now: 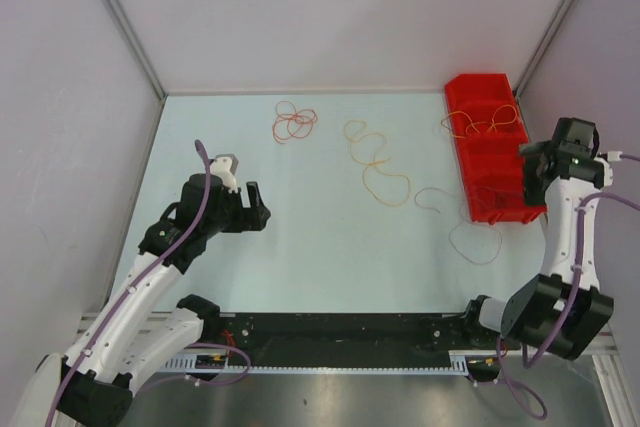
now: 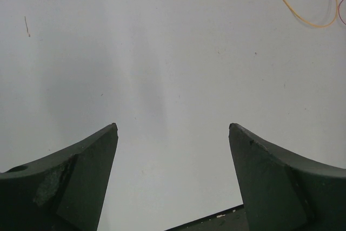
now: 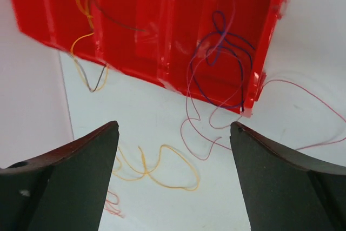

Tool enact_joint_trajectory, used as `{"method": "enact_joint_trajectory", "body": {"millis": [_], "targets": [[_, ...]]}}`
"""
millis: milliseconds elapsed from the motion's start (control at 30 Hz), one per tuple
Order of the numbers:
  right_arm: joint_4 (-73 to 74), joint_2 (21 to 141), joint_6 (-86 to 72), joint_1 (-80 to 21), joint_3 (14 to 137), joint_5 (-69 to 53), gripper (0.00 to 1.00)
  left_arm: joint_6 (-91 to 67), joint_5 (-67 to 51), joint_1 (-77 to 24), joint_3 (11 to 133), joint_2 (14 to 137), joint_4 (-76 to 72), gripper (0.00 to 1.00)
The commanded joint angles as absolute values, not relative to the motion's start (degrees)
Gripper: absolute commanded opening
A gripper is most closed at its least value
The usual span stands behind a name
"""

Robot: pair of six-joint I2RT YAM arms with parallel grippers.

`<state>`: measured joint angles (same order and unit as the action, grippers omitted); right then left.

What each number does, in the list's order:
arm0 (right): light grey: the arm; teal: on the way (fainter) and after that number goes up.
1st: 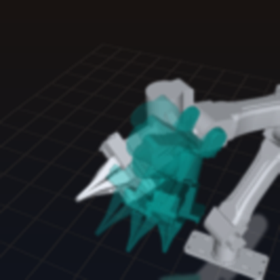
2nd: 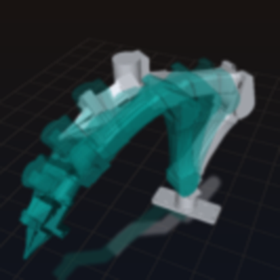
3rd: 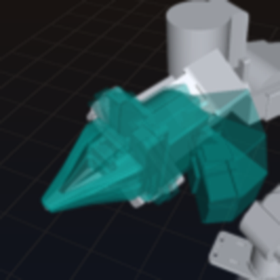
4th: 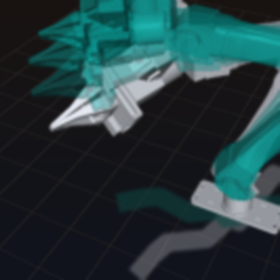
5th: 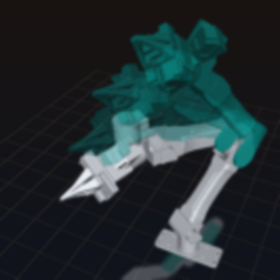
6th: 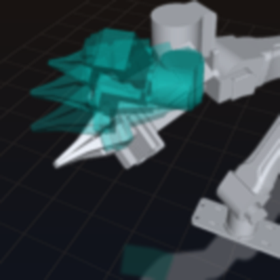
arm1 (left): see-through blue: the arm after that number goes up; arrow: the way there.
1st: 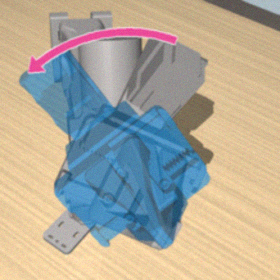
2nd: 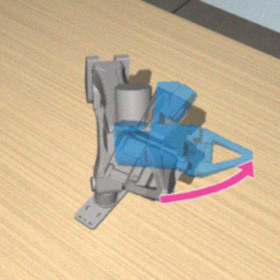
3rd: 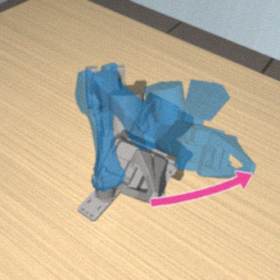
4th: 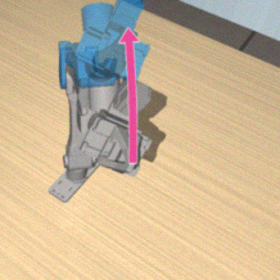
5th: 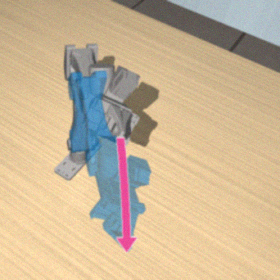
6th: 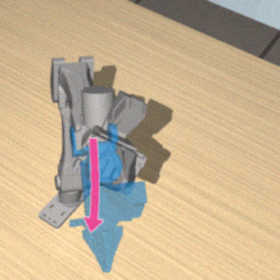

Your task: Untangle the cables

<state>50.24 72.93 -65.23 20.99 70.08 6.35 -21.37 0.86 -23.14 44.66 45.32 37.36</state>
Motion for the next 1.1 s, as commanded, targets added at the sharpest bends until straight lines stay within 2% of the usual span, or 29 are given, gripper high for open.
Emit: {"method": "enact_joint_trajectory", "body": {"millis": [0,100,233,433,800,1067], "targets": [[43.4,65.1,-50.9,15.7,73.9,14.2,0.88,-20.9,0.8,-23.5,44.4,44.4,35.9,0.89],[41.6,65.0,-40.2,8.5,73.9,11.5,0.88,-20.9,0.7,-23.4,44.4,44.5,35.7,0.89],[46.3,68.0,-39.6,1.9,72.9,15.1,0.93,-20.9,0.7,-23.4,44.4,44.4,35.8,0.89],[41.8,68.0,-41.7,0.9,65.3,10.5,1.0,-20.9,0.4,-23.4,44.3,44.5,35.7,0.89],[36.5,67.9,-51.6,-1.1,52.4,11.5,1.0,-20.8,0.4,-23.4,44.3,44.5,35.6,0.89],[32.6,71.2,-54.0,-1.5,50.5,13.7,1.0,-20.8,0.4,-23.4,44.3,44.5,35.6,0.89]]}}
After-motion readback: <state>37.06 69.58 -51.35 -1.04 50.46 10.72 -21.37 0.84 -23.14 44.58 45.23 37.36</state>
